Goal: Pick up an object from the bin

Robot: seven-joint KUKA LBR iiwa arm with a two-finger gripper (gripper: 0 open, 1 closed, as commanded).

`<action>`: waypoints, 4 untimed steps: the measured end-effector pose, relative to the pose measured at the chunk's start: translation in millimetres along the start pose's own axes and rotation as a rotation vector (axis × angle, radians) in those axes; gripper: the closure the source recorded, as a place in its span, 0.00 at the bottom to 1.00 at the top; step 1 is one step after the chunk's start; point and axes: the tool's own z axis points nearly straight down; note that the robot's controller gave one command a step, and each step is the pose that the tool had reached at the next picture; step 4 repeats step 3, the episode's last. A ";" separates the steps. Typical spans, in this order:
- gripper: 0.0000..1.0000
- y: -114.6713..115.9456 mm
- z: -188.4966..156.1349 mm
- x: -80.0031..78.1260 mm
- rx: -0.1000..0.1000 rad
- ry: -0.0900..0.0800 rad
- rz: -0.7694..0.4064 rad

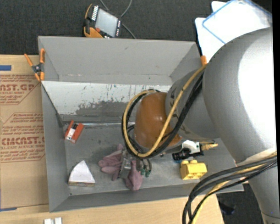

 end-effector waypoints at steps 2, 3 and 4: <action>1.00 -0.1 -21.1 1.9 0.001 0.006 -0.001; 1.00 -0.3 -56.2 3.0 0.003 0.011 -0.001; 1.00 -0.3 -56.2 3.0 0.003 0.011 -0.001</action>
Offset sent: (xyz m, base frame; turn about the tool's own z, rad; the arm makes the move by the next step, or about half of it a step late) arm 0.0001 0.0000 0.0467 -0.0002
